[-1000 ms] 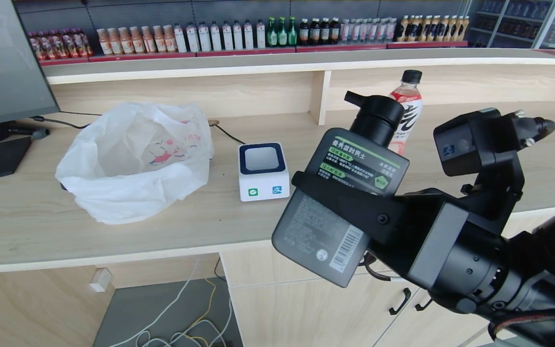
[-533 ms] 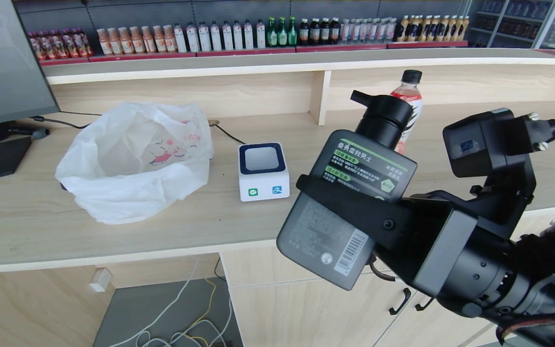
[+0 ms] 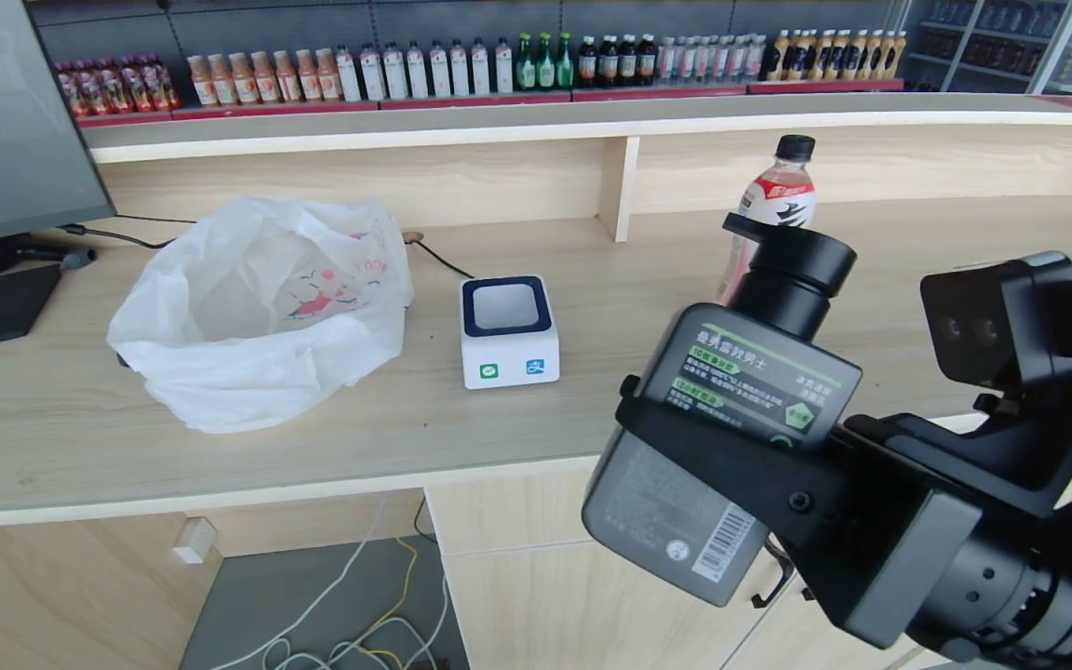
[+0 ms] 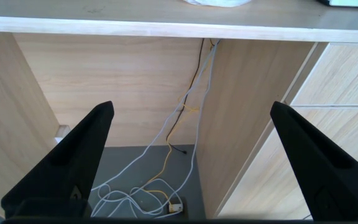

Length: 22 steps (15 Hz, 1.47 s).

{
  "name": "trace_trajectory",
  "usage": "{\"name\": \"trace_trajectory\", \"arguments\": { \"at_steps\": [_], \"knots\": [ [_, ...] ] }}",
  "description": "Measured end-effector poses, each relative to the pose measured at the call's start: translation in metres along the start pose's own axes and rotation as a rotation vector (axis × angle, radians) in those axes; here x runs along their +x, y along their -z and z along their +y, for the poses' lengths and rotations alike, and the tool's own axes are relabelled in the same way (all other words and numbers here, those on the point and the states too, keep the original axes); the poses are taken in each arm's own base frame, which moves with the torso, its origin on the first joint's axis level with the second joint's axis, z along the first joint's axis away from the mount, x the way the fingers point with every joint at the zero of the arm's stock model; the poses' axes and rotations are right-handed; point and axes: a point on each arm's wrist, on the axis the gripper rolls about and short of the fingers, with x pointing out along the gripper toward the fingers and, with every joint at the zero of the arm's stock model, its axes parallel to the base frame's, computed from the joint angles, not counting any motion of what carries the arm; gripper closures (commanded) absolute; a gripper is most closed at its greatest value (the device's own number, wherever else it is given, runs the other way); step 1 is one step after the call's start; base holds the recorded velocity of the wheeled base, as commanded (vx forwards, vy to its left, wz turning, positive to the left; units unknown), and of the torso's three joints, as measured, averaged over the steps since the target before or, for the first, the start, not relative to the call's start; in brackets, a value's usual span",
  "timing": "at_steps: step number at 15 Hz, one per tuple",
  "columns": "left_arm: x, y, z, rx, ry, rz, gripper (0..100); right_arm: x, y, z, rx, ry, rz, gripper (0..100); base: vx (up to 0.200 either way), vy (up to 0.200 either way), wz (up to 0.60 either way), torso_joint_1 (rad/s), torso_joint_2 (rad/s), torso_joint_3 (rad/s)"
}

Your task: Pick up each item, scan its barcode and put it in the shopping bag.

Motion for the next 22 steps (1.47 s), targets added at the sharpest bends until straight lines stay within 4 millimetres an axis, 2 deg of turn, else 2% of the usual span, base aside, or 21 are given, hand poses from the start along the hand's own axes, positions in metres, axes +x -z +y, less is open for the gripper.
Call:
{"name": "trace_trajectory", "arguments": {
  "at_steps": [5, 7, 9, 13, 16, 18, 22],
  "knots": [
    [0.0, 0.0, 0.0, 0.0, 0.0, 0.0, 0, -0.033, -0.002, -0.026, -0.316, 0.164, 0.027, 100, 0.0, 0.0, 0.0, 0.0, 0.0, 0.0],
    [0.0, 0.0, 0.0, 0.001, 0.0, 0.0, 0, -0.047, -0.007, -0.039, -0.492, 0.305, 0.02, 100, 0.0, 0.0, 0.0, 0.0, 0.0, 0.0],
    [0.0, 0.0, 0.0, 0.003, 0.0, 0.0, 0, -0.056, -0.014, -0.044, -0.544, 0.515, -0.041, 100, 0.0, 0.0, 0.0, 0.0, 0.0, 0.0],
    [0.0, 0.0, 0.0, 0.003, 0.001, 0.0, 0, -0.055, -0.042, -0.039, -0.692, 0.607, -0.152, 100, 0.0, 0.0, 0.0, 0.0, 0.0, 0.0],
    [0.0, 0.0, 0.0, 0.003, 0.001, 0.0, 0, -0.053, -0.06, -0.045, -0.75, 0.651, -0.223, 100, 0.0, 0.0, 0.0, 0.0, 0.0, 0.0],
    [0.0, 0.0, 0.0, 0.002, 0.0, 0.0, 0, -0.054, -0.061, -0.051, -0.759, 0.684, -0.224, 100, 0.0, 0.0, 0.0, 0.0, 0.0, 0.0],
    [0.0, 0.0, 0.0, -0.003, 0.0, 0.0, 0, -0.054, -0.058, -0.063, -0.778, 0.812, -0.249, 100, 0.0, 0.2, 0.0, 0.005, 0.0, 0.001]
  ]
}}
